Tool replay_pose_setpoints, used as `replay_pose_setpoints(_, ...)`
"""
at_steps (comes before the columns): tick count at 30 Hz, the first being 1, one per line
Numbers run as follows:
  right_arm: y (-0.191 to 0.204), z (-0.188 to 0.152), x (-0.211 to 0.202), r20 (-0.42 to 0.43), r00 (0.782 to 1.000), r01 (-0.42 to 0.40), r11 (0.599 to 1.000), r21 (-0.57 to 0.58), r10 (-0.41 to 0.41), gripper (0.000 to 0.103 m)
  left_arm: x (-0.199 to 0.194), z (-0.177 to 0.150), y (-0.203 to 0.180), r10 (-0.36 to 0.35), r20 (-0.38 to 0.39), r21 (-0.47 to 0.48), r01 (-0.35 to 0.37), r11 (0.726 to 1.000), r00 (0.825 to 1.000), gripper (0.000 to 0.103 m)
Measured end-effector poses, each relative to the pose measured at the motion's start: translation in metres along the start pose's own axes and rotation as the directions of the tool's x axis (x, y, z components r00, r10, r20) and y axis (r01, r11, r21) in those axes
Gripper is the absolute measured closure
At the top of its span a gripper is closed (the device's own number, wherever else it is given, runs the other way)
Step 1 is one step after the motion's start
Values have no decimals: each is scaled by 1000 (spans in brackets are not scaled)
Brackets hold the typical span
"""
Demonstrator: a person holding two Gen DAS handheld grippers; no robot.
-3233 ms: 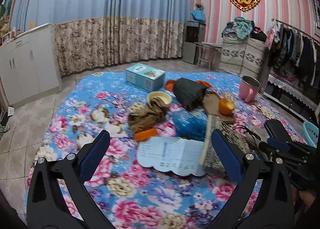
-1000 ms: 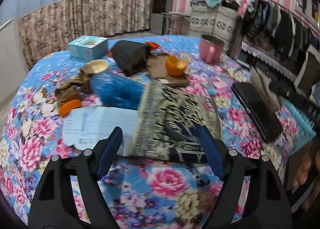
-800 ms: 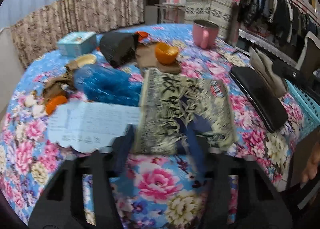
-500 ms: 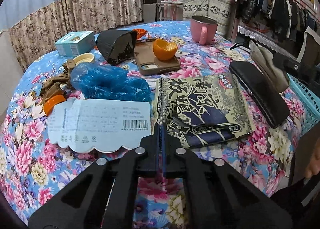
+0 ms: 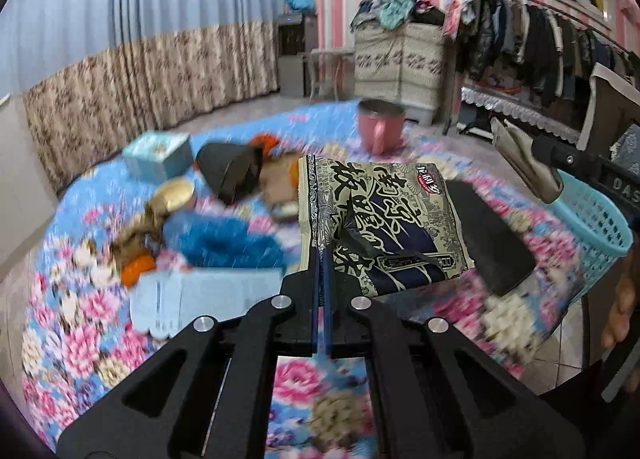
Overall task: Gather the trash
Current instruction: 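Carry both items to the blue basket and open the left tool over it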
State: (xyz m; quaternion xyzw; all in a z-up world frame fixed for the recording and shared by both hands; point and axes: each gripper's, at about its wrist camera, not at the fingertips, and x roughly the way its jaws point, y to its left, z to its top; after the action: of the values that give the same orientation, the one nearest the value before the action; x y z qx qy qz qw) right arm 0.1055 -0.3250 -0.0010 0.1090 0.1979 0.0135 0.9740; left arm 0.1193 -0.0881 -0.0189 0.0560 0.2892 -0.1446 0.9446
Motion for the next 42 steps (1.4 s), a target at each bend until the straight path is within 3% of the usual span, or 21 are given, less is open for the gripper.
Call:
replay_pose_setpoints(8,-82,33,-46,71,986,147,987,67,-151,90,-8,59,-59,-68,100,54,63,997,993,103)
replay_pose_setpoints(16,-178,51,-99,83,939,323,940,115,-333,90,24,103,-167,-237,100,108,227,968,966,103)
replay_pose_setpoints(21,-229,50,-120,59,910,396,904,161,-410,90,53,102,-238,-325,34,167,315,934,945,103)
replay_pose_setpoints(27,-273,44,-130,31,884,450,868,210,-466,90,90,98,-310,-368,-42,235,367,900,929,103)
replay_pose_setpoints(33,-294,39,-125,7,875,469,851,237,-485,90,107,87,-352,-381,-78,281,387,878,921,103)
replay_pose_setpoints(37,-291,35,-117,1,878,466,852,238,-480,90,115,86,-357,-401,-103,279,413,867,910,102)
replay_pose_setpoints(39,-288,33,-113,-2,880,462,854,240,-475,90,117,88,-357,-395,-102,278,407,870,913,86)
replay_pose_setpoints(41,-285,29,-113,-6,882,459,855,240,-472,90,119,91,-351,-382,-83,265,390,882,921,49)
replay_pose_setpoints(42,-285,28,-110,-10,884,457,857,241,-468,90,117,93,-345,-372,-61,251,375,893,926,45)
